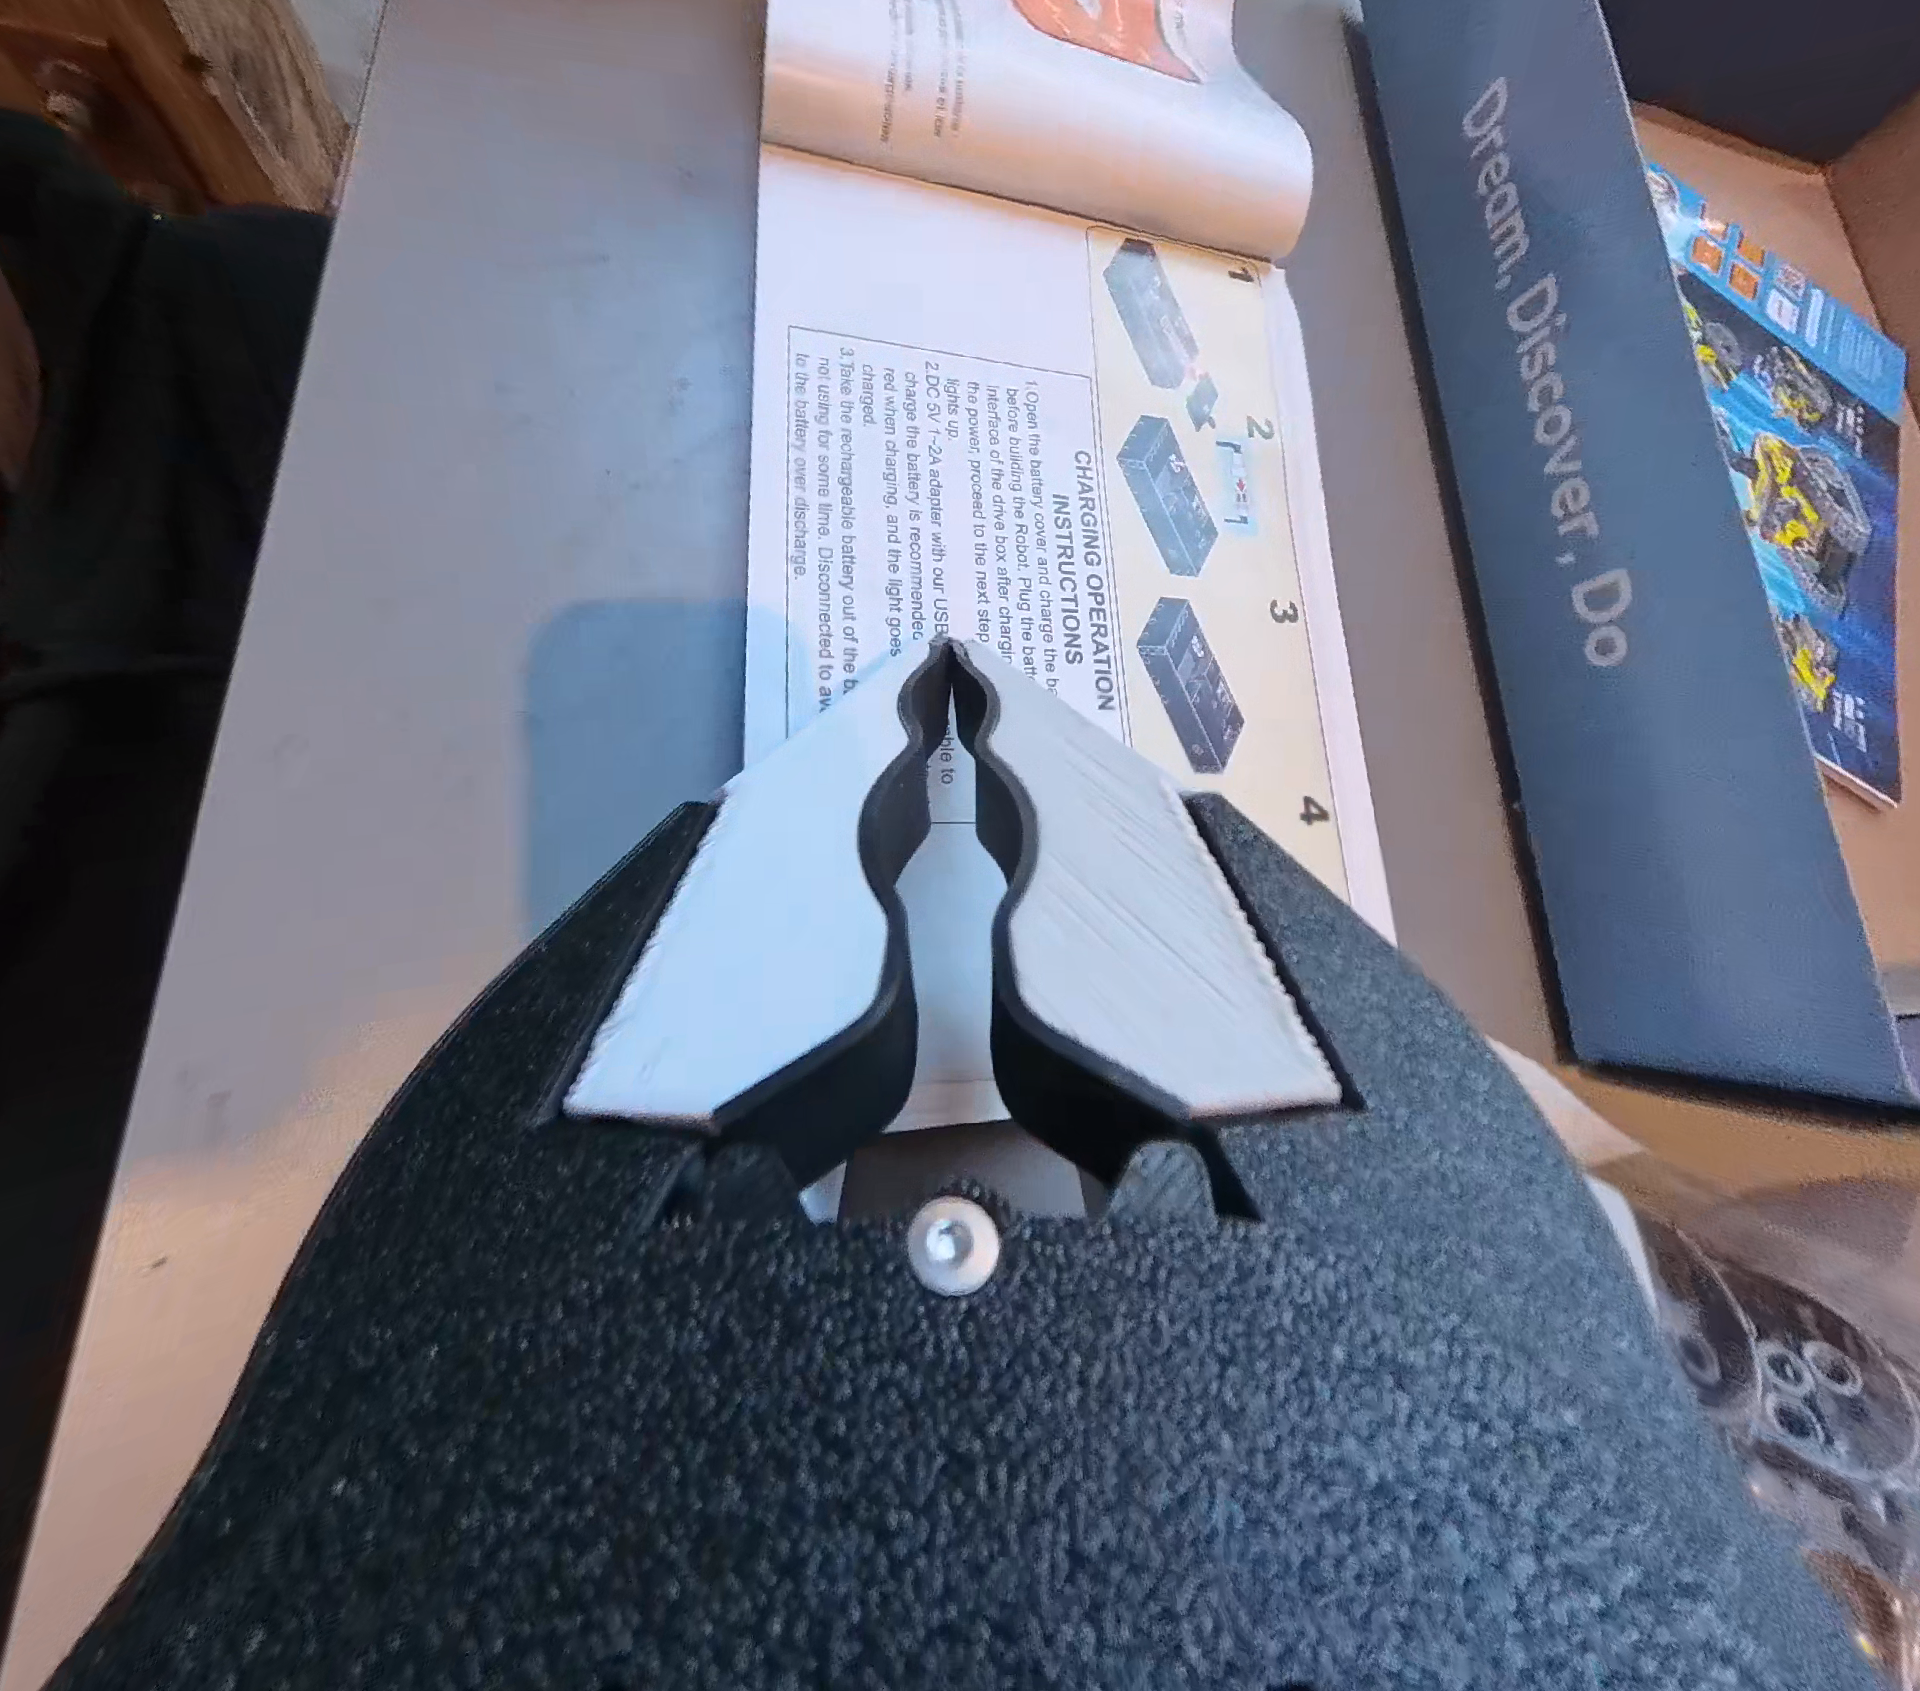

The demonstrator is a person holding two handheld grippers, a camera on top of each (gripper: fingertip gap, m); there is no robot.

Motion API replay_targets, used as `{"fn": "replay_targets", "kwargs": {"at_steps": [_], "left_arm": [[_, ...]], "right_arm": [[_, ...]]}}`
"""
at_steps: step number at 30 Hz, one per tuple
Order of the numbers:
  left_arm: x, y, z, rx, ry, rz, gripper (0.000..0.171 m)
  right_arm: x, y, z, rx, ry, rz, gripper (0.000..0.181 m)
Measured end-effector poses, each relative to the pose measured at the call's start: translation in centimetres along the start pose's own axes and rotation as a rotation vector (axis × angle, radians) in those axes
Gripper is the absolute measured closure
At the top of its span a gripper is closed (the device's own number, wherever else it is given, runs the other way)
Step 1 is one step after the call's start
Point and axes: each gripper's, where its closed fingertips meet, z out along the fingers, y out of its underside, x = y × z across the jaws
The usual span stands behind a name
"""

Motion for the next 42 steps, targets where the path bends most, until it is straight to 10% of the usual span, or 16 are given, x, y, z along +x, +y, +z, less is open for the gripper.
{"fn": "replay_targets", "kwargs": {"at_steps": [21, 34, 42], "left_arm": [[-0.2, -3.1, -7.6, 0.23, -0.125, 0.057, 0.141], [10.0, -7.8, -12.3, 0.391, 0.089, 0.227, 0.129], [12.8, -4.8, -9.3, 0.245, 0.127, 0.352, 0.126]], "right_arm": [[1.5, 1.9, -6.6, -0.014, 0.437, -0.011, 0.181], [4.0, 4.2, -10.9, 0.041, 0.556, 0.208, 0.181], [9.6, 12.0, -24.5, 0.129, 0.885, 0.413, 0.178]]}}
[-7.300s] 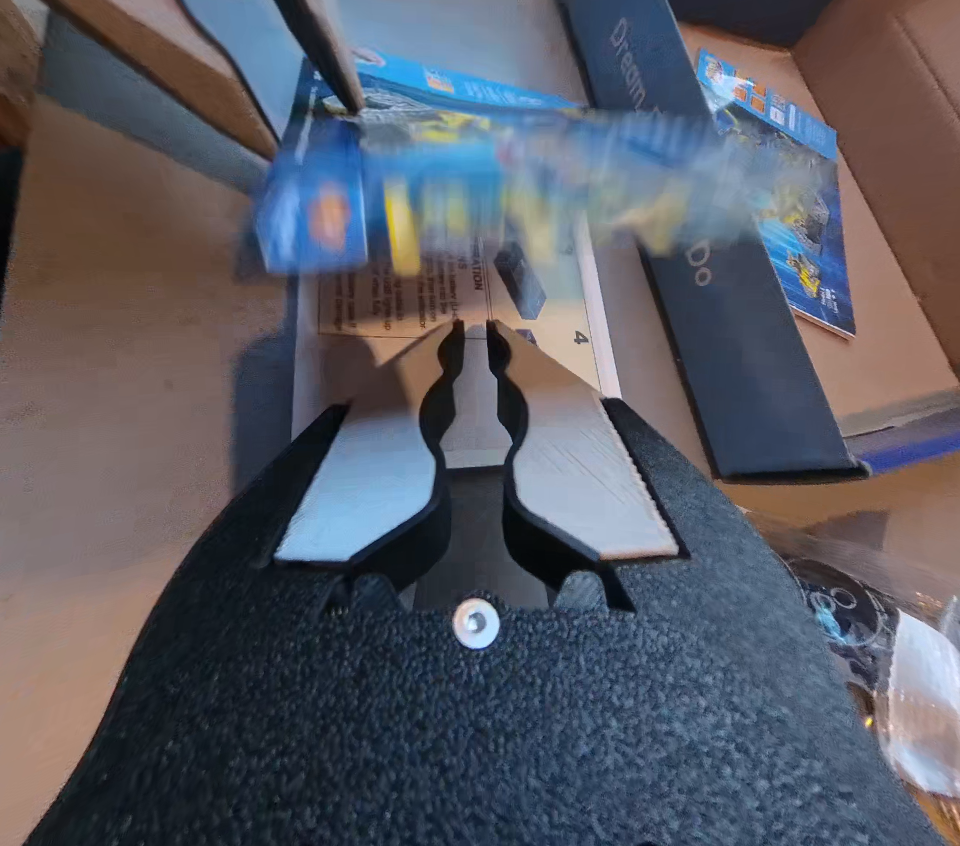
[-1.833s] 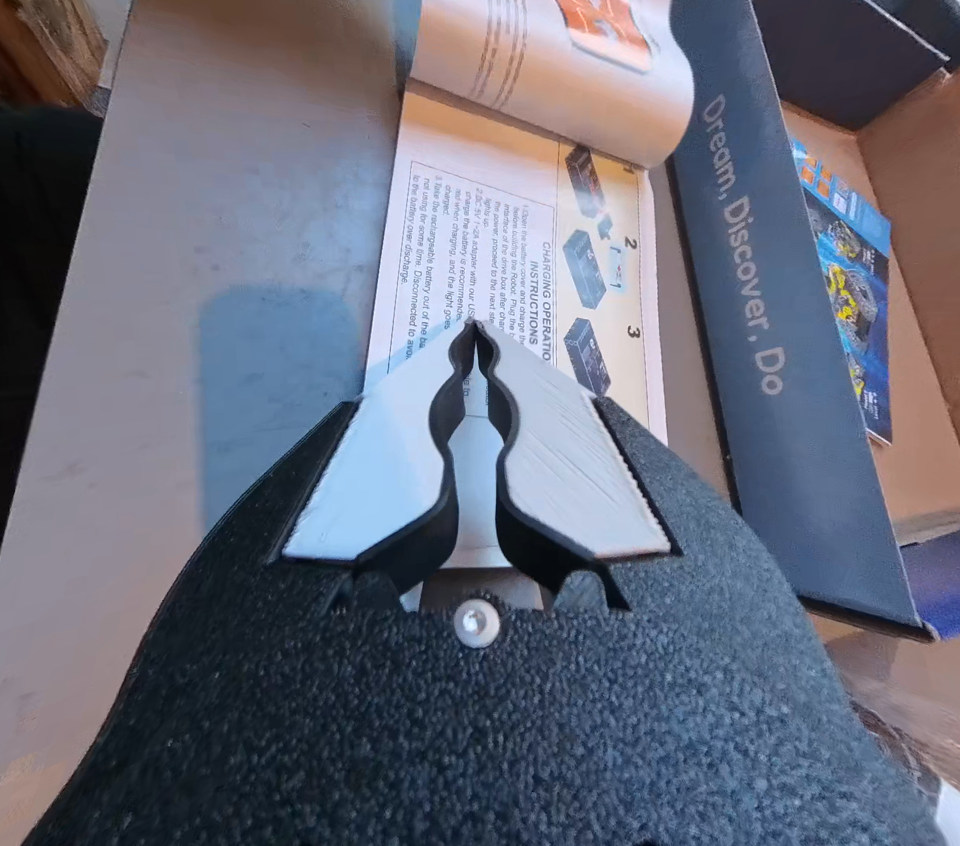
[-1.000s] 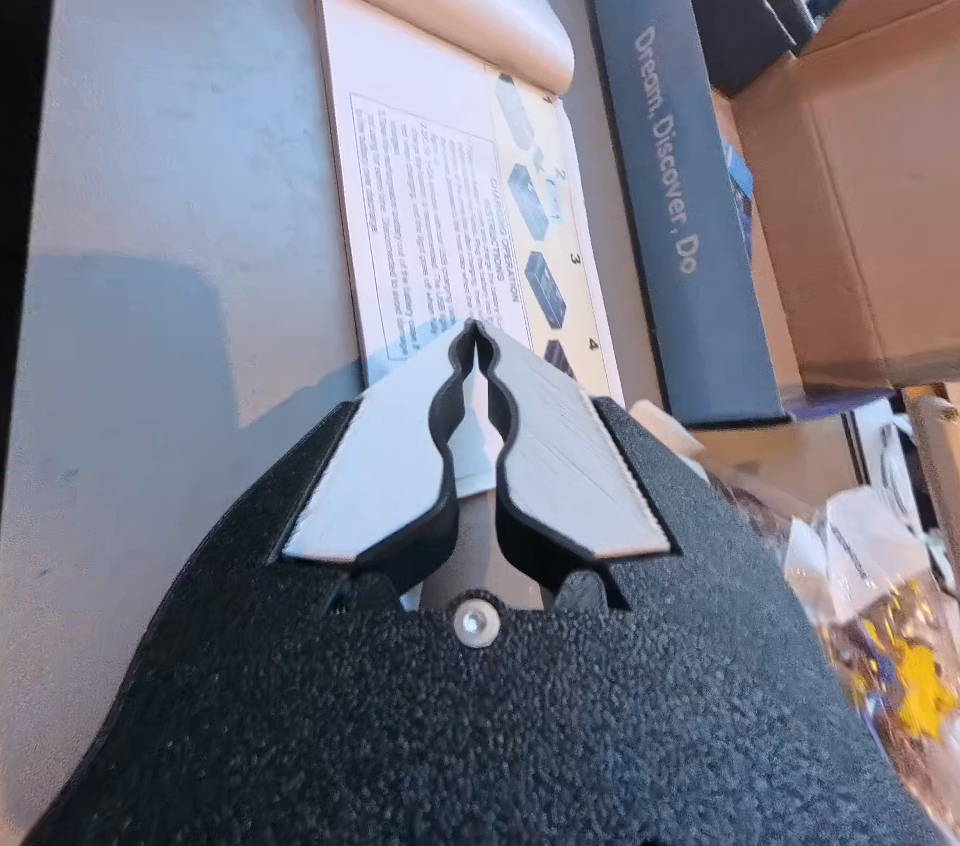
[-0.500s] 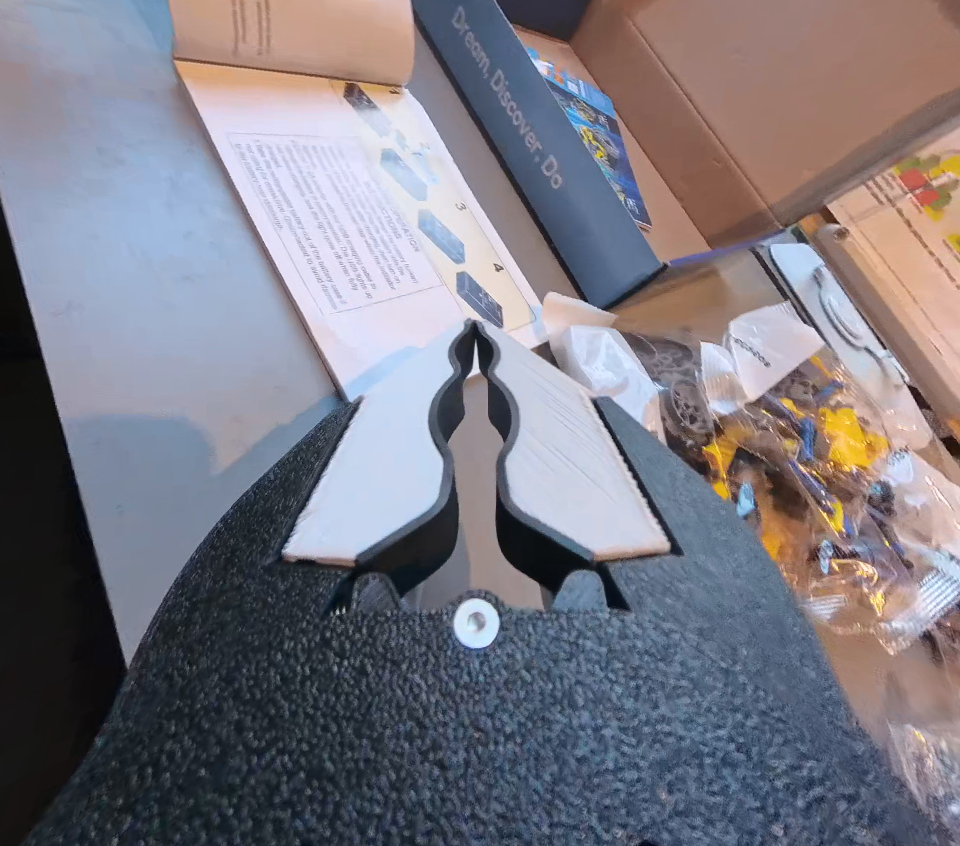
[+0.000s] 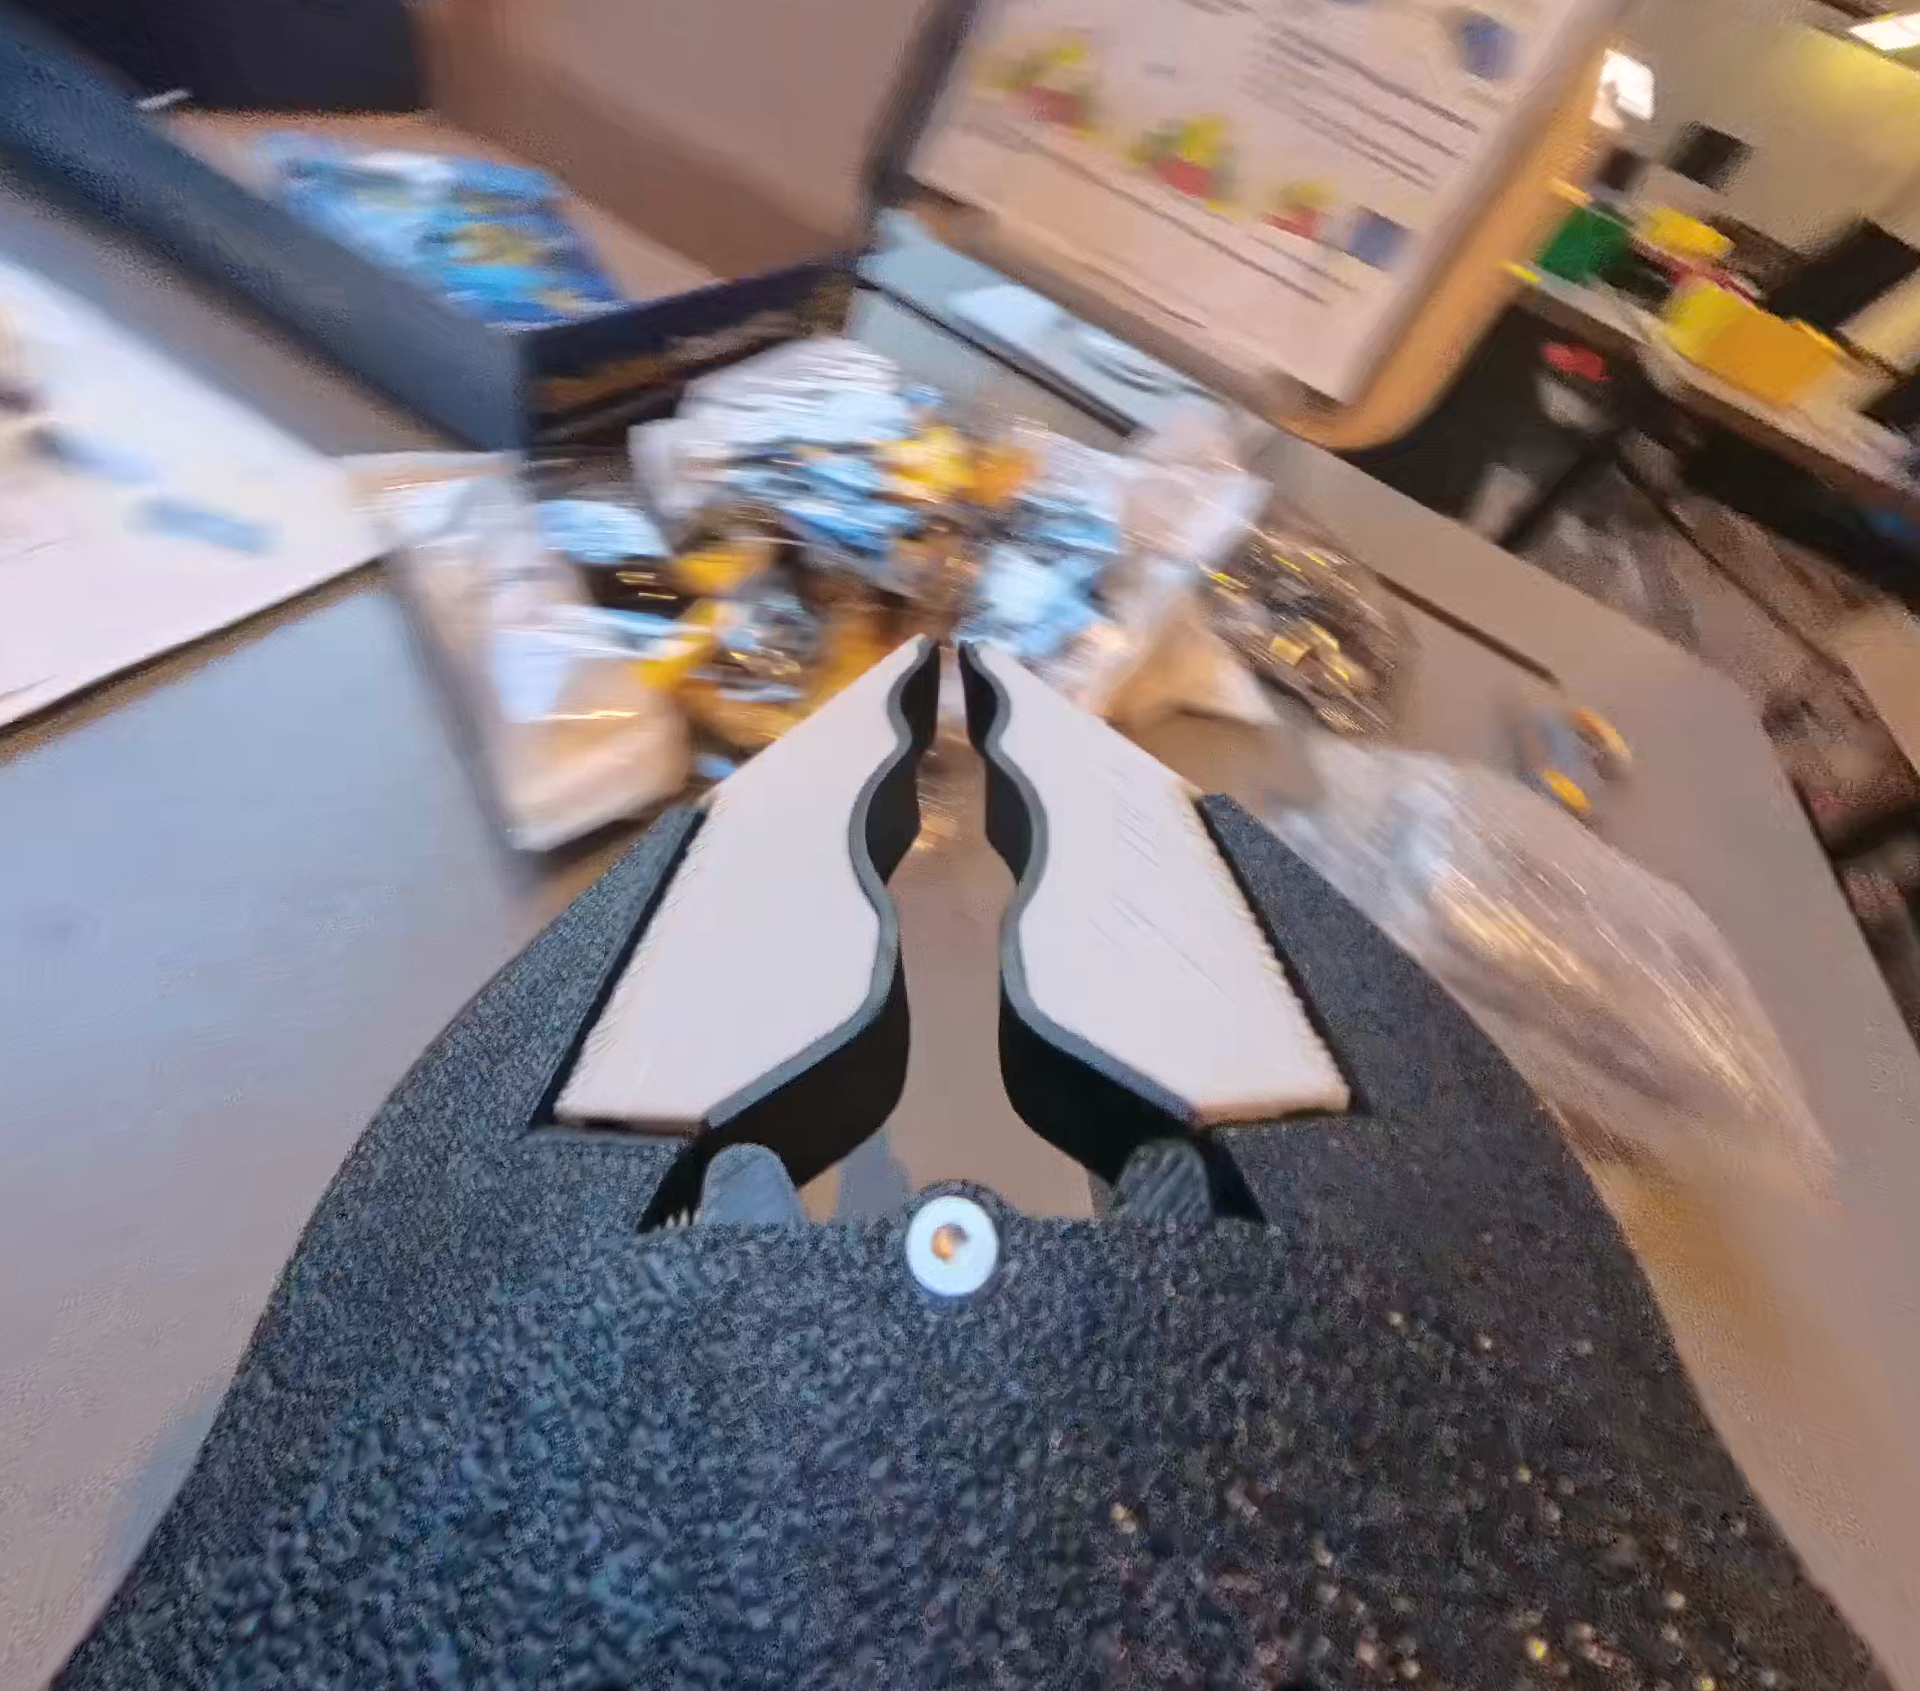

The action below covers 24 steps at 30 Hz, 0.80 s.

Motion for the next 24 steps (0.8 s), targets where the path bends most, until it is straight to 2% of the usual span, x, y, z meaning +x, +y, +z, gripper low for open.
{"fn": "replay_targets", "kwargs": {"at_steps": [2, 4, 5, 7, 8, 9, 10, 12, 14, 17, 18, 20, 24], "left_arm": [[-0.2, 0.7, 0.6, -0.022, -0.006, 0.007, 0.127], [-0.5, 1.4, 1.1, -0.042, -0.003, -0.011, 0.126], [-0.5, 1.5, 1.3, -0.044, -0.001, -0.017, 0.126], [-0.7, 1.9, 1.9, -0.054, 0.002, -0.037, 0.126], [-0.7, 2.1, 2.3, -0.059, 0.01, -0.052, 0.127], [-0.6, 2.3, 2.7, -0.063, 0.021, -0.069, 0.127], [-0.4, 2.6, 3.2, -0.072, 0.032, -0.086, 0.128], [-0.2, 3.3, 4.1, -0.089, 0.05, -0.108, 0.128], [-0.1, 4.1, 4.8, -0.117, 0.058, -0.127, 0.128], [0.3, 4.5, 4.9, -0.127, 0.083, -0.143, 0.125], [0.1, 4.6, 4.7, -0.128, 0.072, -0.129, 0.125], [-0.4, 4.6, 4.1, -0.125, 0.051, -0.098, 0.125], [-1.2, 5.7, 3.2, -0.144, 0.042, -0.04, 0.125]], "right_arm": [[5.8, 2.3, -1.9, 0.007, 0.148, 0.136, 0.168], [10.1, 5.1, -4.0, -0.005, 0.273, 0.229, 0.166], [11.4, 6.0, -4.8, -0.007, 0.301, 0.267, 0.16], [11.1, 5.9, -4.7, 0.004, 0.22, 0.33, 0.152], [9.0, 5.1, -3.6, -0.005, 0.096, 0.346, 0.16], [5.6, 4.1, -2.2, -0.043, -0.07, 0.34, 0.172], [1.8, 3.2, -0.8, -0.1, -0.199, 0.291, 0.174], [-5.6, 1.3, 2.1, -0.197, -0.32, 0.094, 0.163], [-13.0, -0.1, 4.9, -0.264, -0.429, -0.063, 0.163], [-23.1, -1.2, 7.6, -0.321, -0.692, -0.056, 0.169], [-25.1, -1.2, 8.4, -0.35, -0.735, -0.05, 0.168], [-26.7, -1.6, 9.8, -0.353, -0.736, -0.077, 0.169], [-24.6, -2.1, 10.4, -0.357, -0.673, -0.138, 0.155]]}}
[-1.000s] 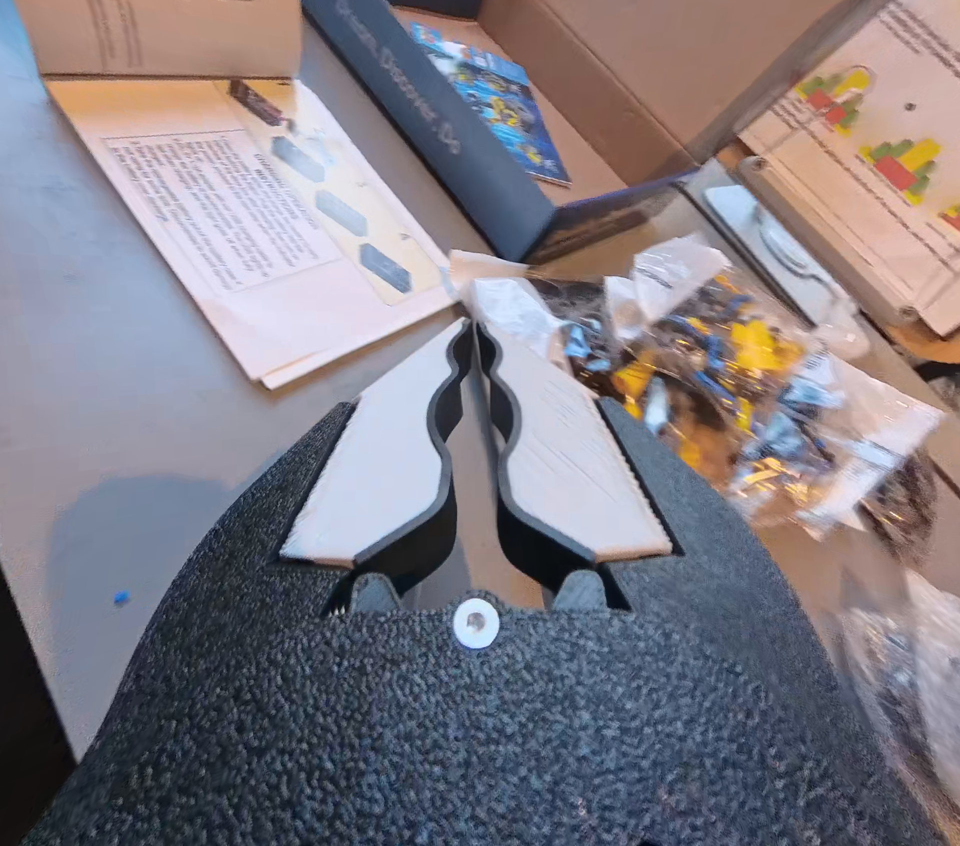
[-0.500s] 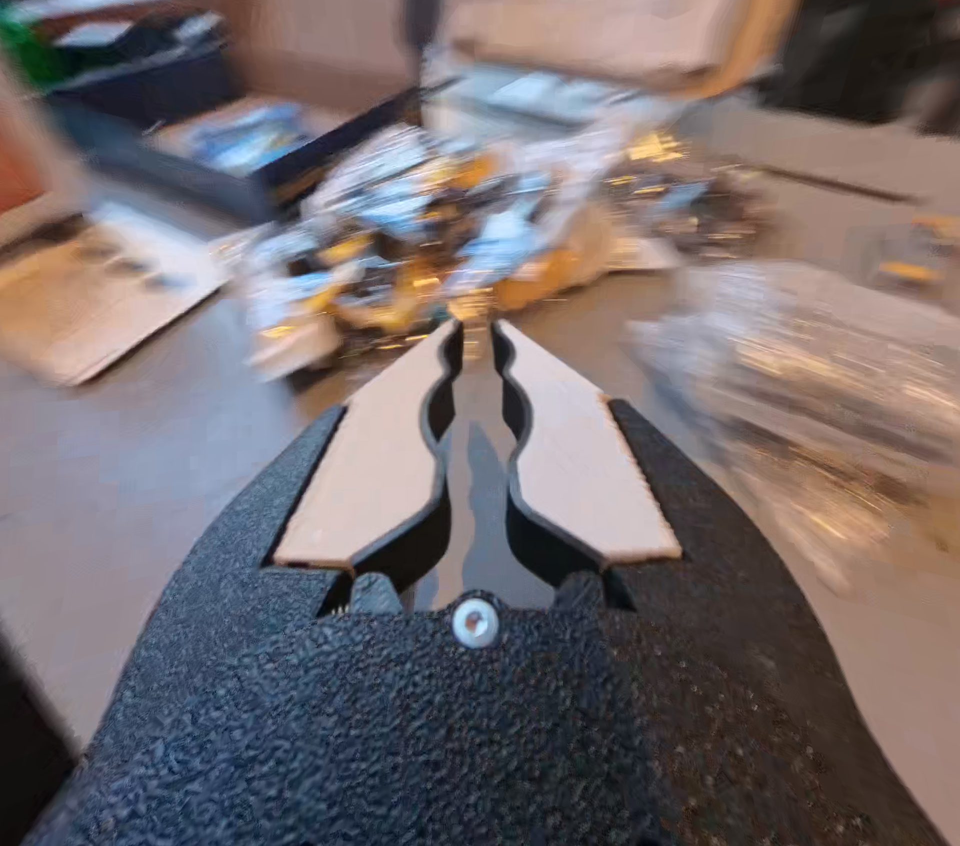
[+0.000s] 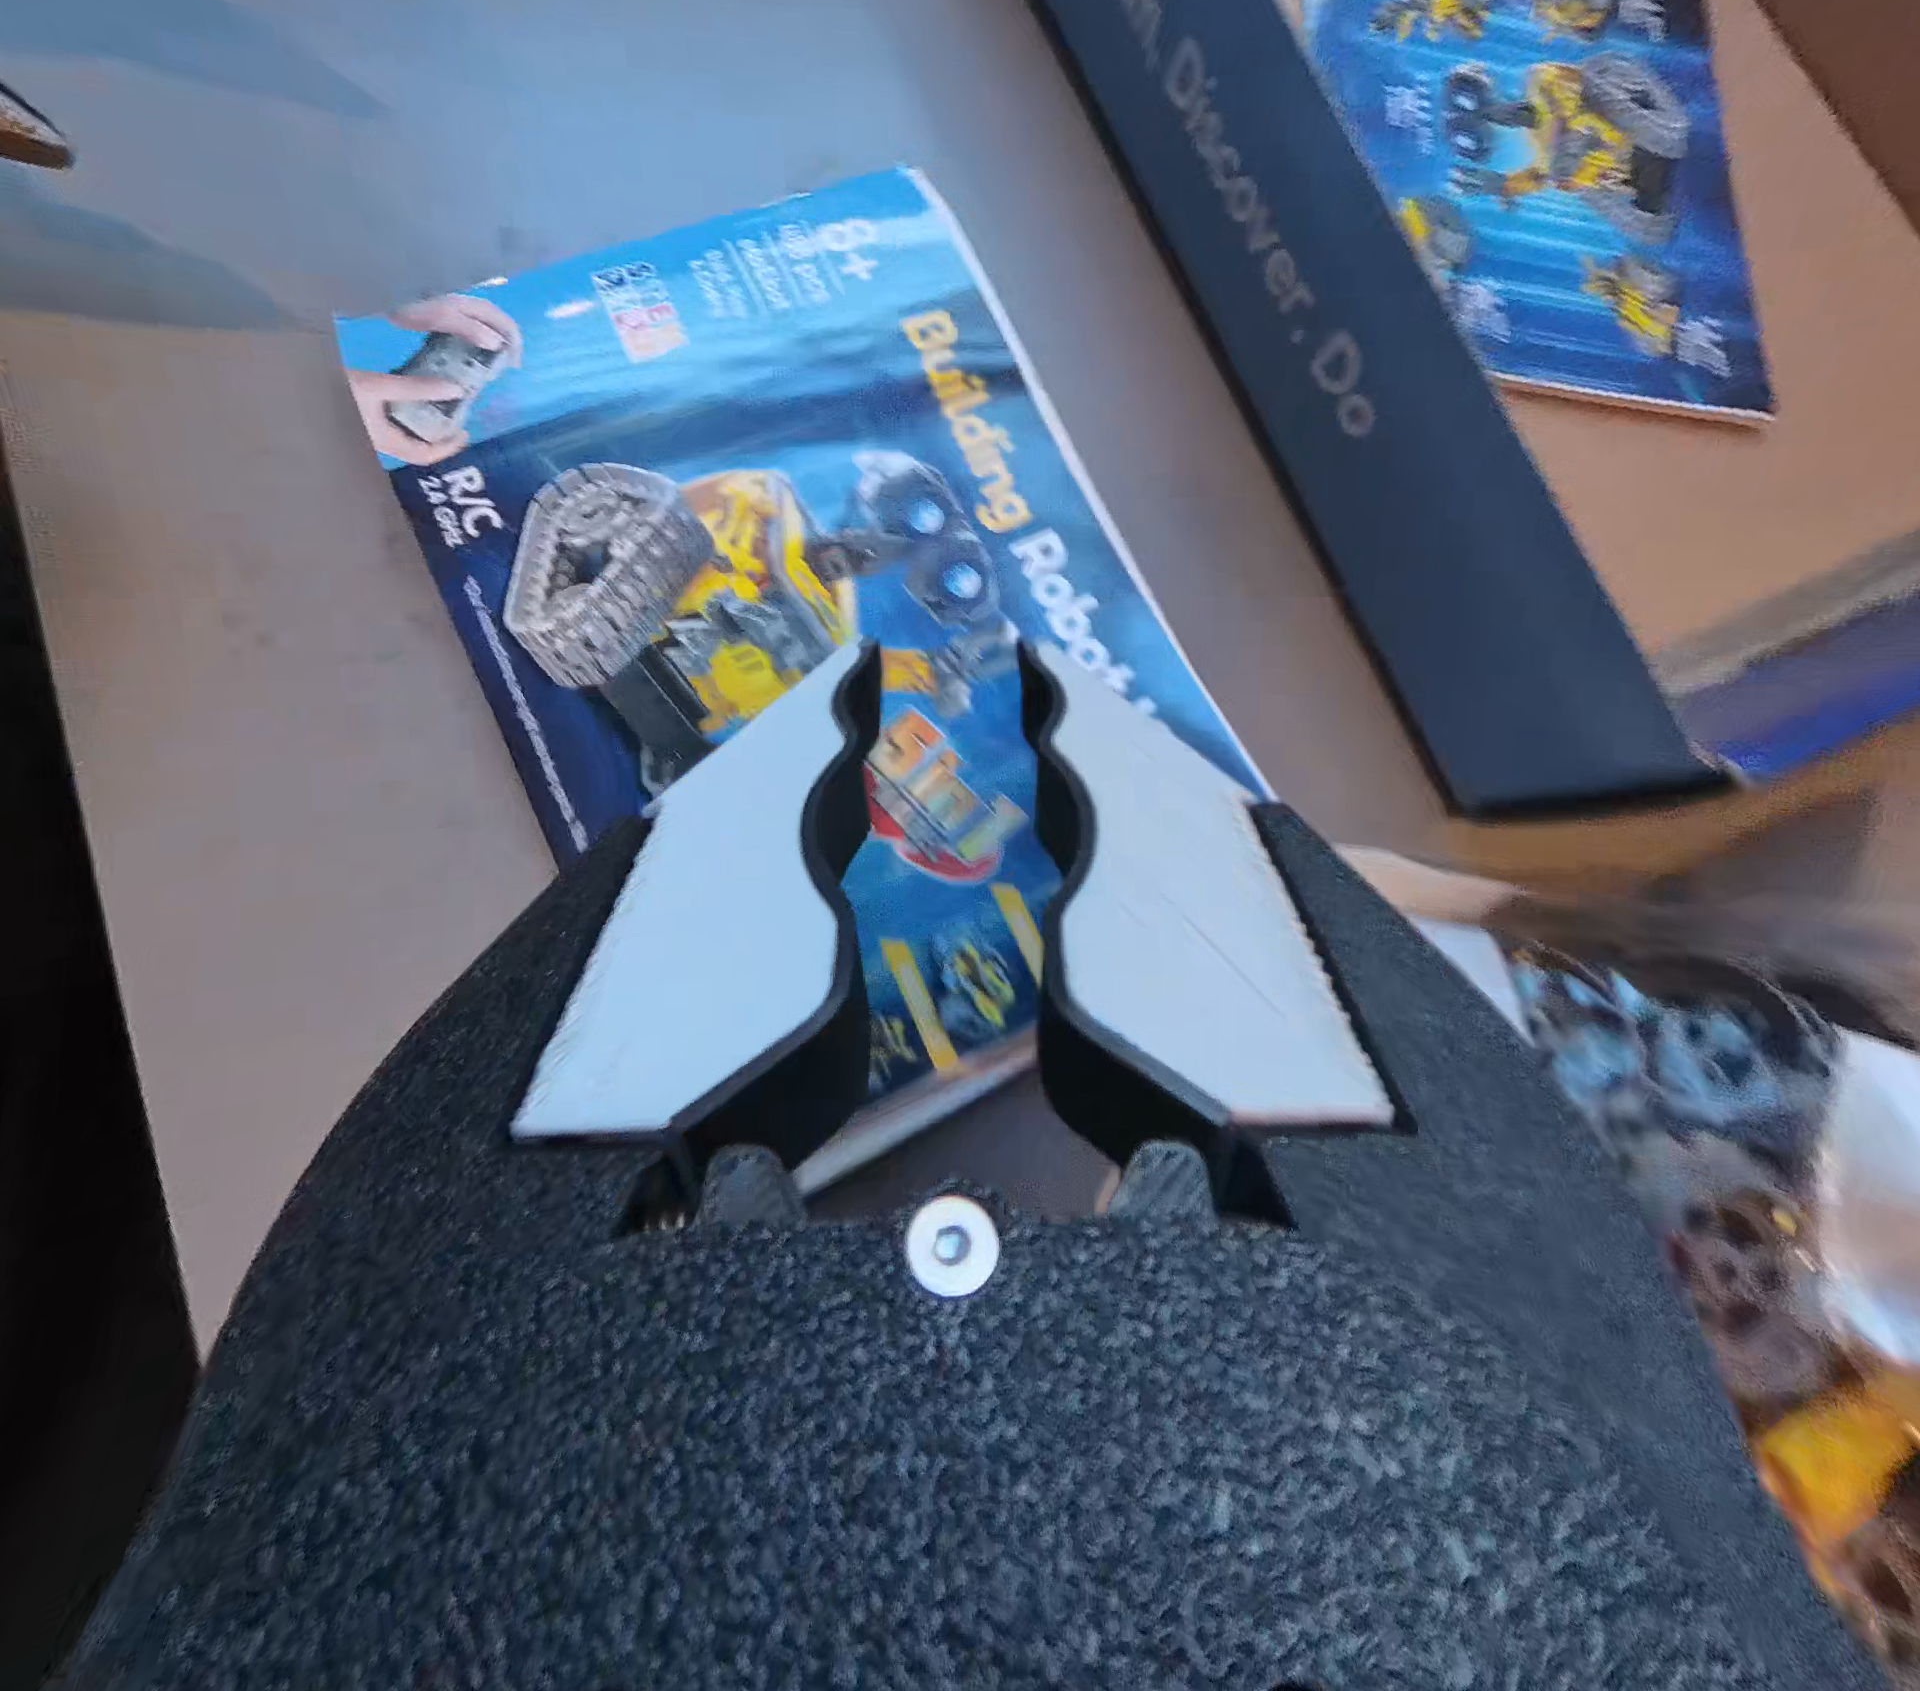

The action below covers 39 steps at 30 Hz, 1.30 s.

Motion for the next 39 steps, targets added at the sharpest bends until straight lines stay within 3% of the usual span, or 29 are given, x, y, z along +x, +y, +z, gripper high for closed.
{"fn": "replay_targets", "kwargs": {"at_steps": [3, 7, 8, 20, 26, 32, 36, 37, 39], "left_arm": [[0.4, 0.7, 0.3, -0.024, 0.045, -0.022, 0.119], [0.9, 1.8, 1.5, -0.083, 0.054, 0.041, 0.116], [1.1, 2.0, 1.9, -0.096, 0.054, 0.054, 0.115], [2.8, 1.0, 5.3, -0.125, 0.017, 0.268, 0.111], [4.8, 0.0, 5.2, -0.07, 0.052, 0.342, 0.112], [4.4, -0.9, 6.2, -0.052, -0.061, 0.479, 0.126], [2.7, -1.8, 5.9, -0.007, -0.193, 0.519, 0.158], [2.6, -1.6, 5.9, -0.012, -0.194, 0.518, 0.159], [3.7, -0.9, 6.0, -0.039, -0.101, 0.491, 0.139]], "right_arm": [[1.6, 1.5, -1.7, -0.038, 0.029, 0.055, 0.143], [0.7, 3.5, -1.9, -0.127, -0.041, 0.09, 0.147], [0.2, 3.4, -1.6, -0.123, -0.077, 0.101, 0.155], [-0.7, 0.9, 0.7, -0.006, -0.228, 0.243, 0.171], [-0.3, 1.0, 0.8, 0.028, -0.262, 0.305, 0.18], [-0.3, 1.0, 0.8, 0.026, -0.265, 0.301, 0.18], [-0.4, 1.1, 0.5, 0.023, -0.258, 0.281, 0.173], [-0.3, 1.1, 0.3, 0.023, -0.246, 0.272, 0.172], [0.0, 1.1, 0.0, 0.026, -0.236, 0.274, 0.173]]}}
